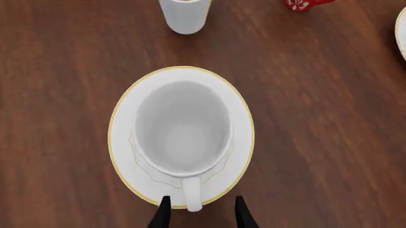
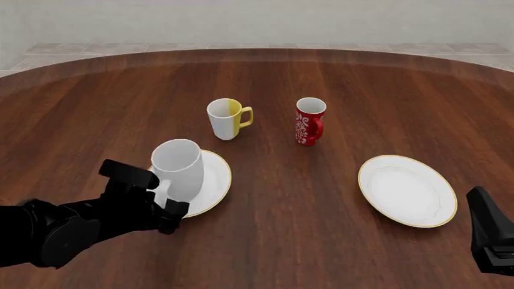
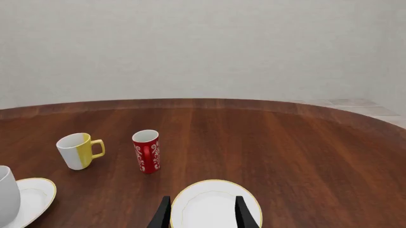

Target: Put the white mug on the left plate.

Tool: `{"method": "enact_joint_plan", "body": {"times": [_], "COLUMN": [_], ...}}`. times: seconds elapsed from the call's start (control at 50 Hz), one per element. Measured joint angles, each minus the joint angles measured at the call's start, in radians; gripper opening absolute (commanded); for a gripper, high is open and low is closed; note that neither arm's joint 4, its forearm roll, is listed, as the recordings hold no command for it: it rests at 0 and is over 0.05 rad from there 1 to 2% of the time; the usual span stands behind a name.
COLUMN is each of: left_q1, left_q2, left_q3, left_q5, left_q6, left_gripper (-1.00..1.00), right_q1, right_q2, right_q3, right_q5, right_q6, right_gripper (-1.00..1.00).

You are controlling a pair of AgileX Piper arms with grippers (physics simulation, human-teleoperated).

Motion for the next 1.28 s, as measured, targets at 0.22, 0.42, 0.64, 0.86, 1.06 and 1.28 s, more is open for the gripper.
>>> {"method": "enact_joint_plan", "body": {"times": [0.22,0.42,0.64,0.86,1.06,1.28], "left_q1": [0.019,0.032,0.033,0.029,0.027,0.014], "left_q2": [-0.124,-0.24,-0.307,-0.383,-0.451,-0.512], "left_q3": [0.018,0.02,0.016,0.0,-0.015,-0.033], "left_q5": [0.074,0.154,0.203,0.265,0.32,0.373], "left_q6": [0.024,0.049,0.062,0.071,0.084,0.091], "left_gripper": [1.0,1.0,1.0,1.0,1.0,1.0], "right_q1": [0.0,0.001,0.002,0.004,0.005,0.005], "right_q2": [0.0,0.0,0.0,0.0,0.0,0.0], "right_q3": [0.0,0.0,0.0,0.0,0.0,0.0], "right_q5": [0.0,0.0,0.0,0.002,0.003,0.003], "right_q6": [0.003,0.003,0.001,-0.001,-0.003,-0.003], "right_gripper": [1.0,1.0,1.0,1.0,1.0,1.0]}}
